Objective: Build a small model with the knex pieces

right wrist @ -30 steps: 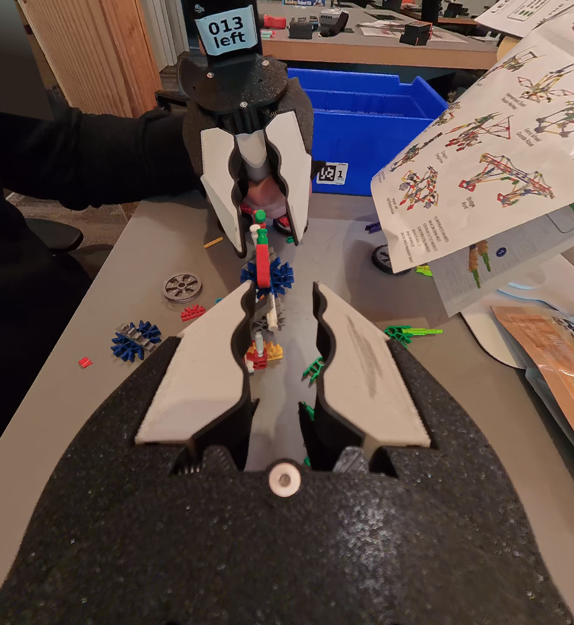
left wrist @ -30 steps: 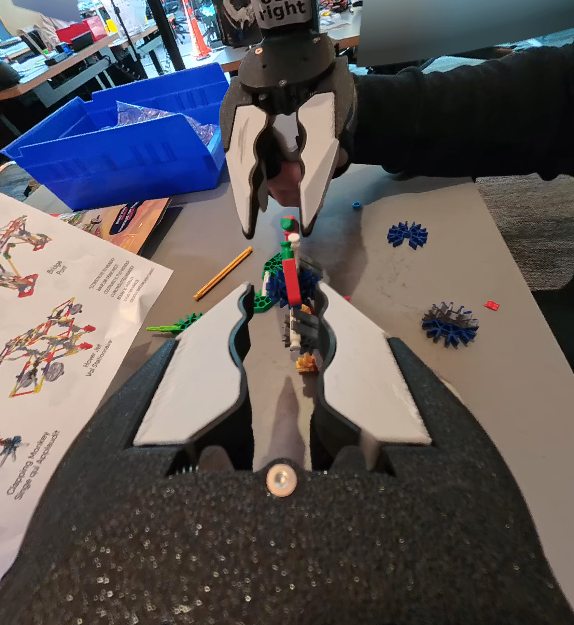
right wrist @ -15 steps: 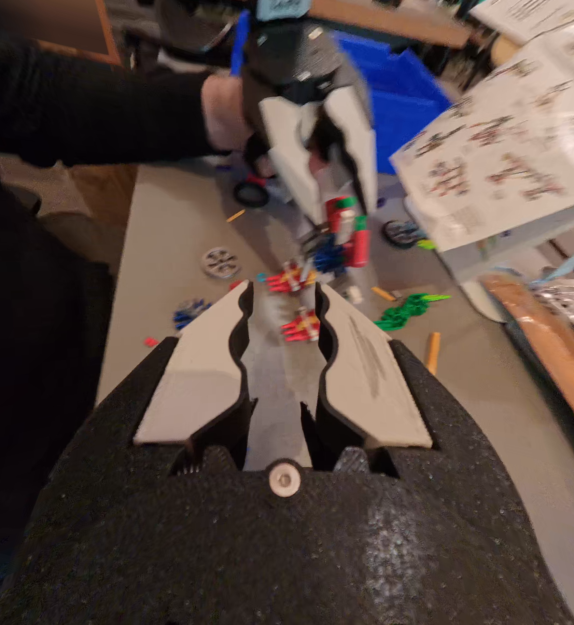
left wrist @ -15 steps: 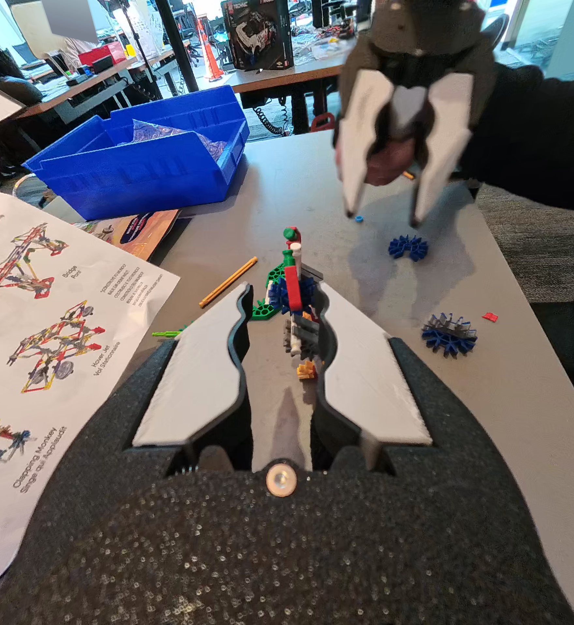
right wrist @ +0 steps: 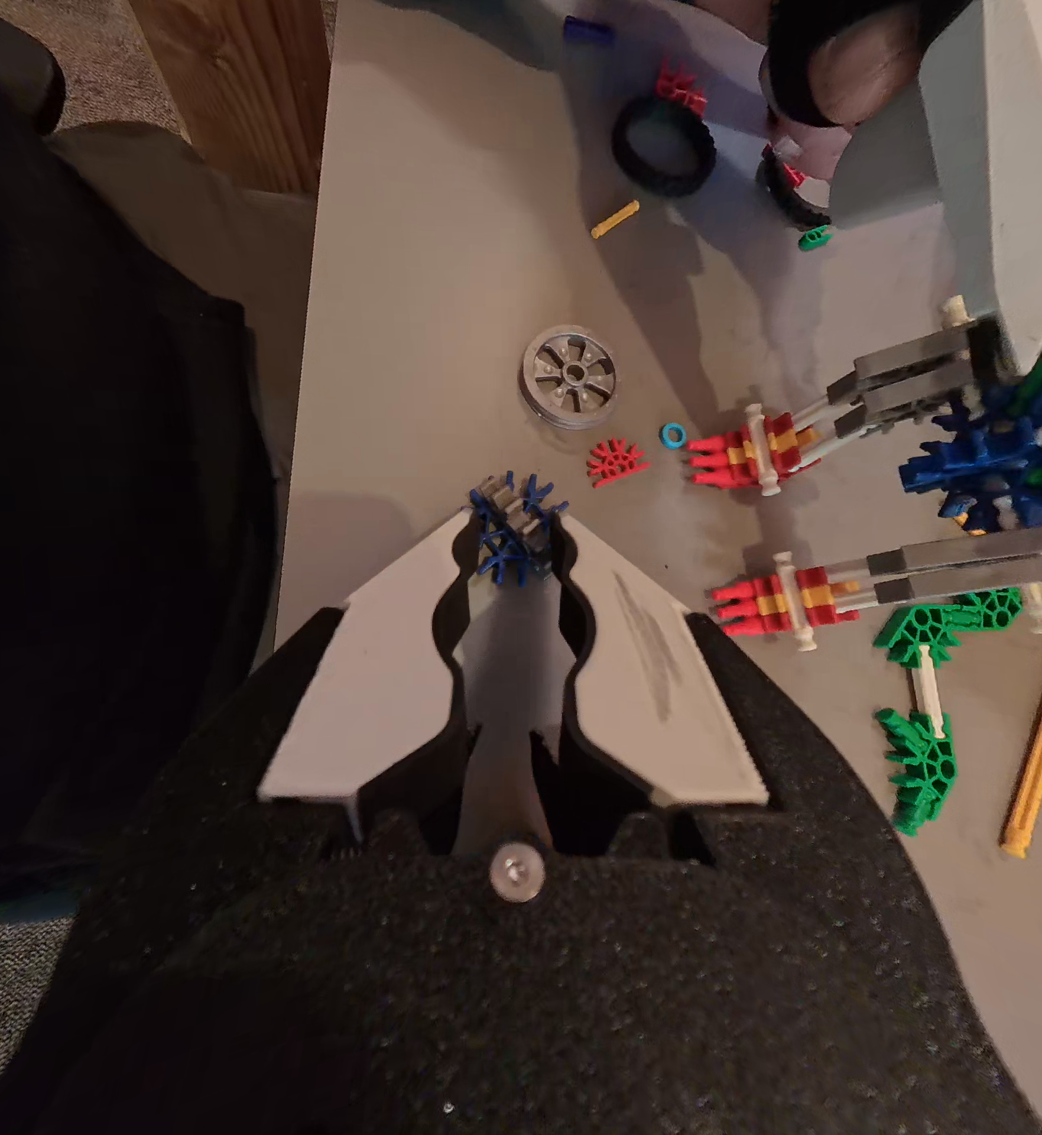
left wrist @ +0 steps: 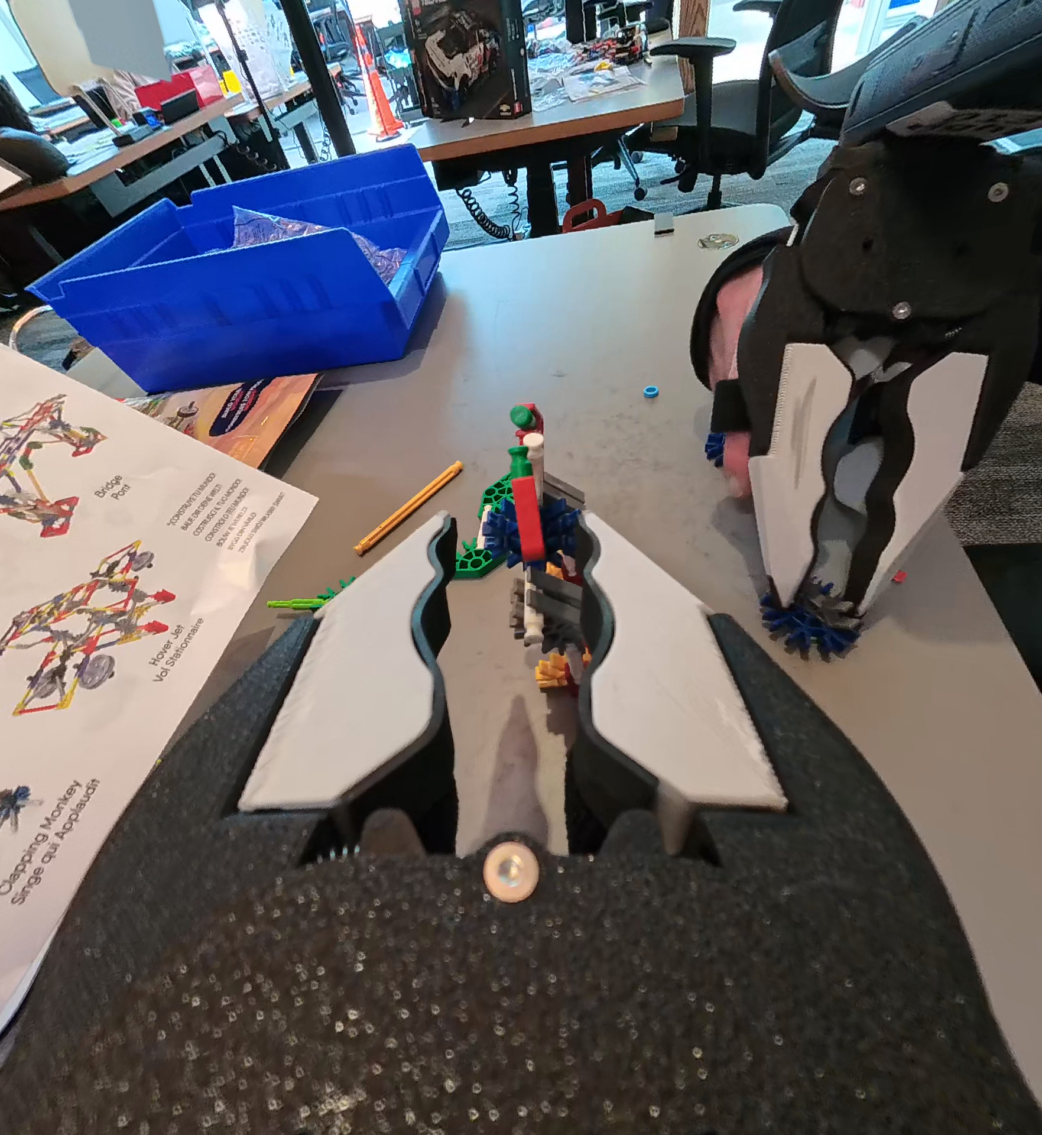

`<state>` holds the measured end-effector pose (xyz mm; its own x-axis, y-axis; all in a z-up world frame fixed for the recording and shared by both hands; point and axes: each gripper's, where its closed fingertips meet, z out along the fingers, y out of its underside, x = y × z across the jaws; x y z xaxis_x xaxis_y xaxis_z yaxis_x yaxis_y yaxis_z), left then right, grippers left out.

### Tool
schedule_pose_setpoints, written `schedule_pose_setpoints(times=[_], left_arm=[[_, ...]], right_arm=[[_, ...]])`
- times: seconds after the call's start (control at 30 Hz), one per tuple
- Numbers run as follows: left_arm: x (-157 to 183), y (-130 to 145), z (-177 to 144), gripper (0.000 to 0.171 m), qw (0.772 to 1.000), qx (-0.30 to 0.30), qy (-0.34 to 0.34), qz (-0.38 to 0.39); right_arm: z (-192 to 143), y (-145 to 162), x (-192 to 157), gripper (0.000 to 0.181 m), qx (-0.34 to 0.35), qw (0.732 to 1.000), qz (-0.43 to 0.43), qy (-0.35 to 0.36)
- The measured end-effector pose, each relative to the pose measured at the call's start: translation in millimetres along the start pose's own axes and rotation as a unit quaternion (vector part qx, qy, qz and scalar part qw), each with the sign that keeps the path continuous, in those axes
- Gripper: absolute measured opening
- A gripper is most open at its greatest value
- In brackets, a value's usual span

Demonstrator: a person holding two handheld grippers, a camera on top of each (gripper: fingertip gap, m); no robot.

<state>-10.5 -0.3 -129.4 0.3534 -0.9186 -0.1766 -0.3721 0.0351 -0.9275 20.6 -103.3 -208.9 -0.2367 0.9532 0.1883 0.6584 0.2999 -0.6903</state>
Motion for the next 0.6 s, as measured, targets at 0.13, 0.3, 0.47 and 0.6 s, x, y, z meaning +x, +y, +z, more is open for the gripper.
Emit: schedule_pose_setpoints(times=[0.13,0.3,0.47,0.6], left_arm=[[2,1,1,0.037,1.0,-0.004,0.003,0.004],[3,0,2,0.037,1.0,-0.004,0.004,0.005],[3,2,2,0.037,1.0,-0.006,0.006,0.002],[4,4,4,0.037,1.0,-0.011,0.01,0.002]], right_arm=[[0,-1,-1,0.02,0.002,1.0,-0.003,-0.005],[-2,-4,1,0.006,0.023,1.0,0.004,-0.008],[-10,-9,9,0.006,0.051,0.999,0.016,0.002],[-13,-5,14,0.006,0.049,0.999,0.018,0.012]])
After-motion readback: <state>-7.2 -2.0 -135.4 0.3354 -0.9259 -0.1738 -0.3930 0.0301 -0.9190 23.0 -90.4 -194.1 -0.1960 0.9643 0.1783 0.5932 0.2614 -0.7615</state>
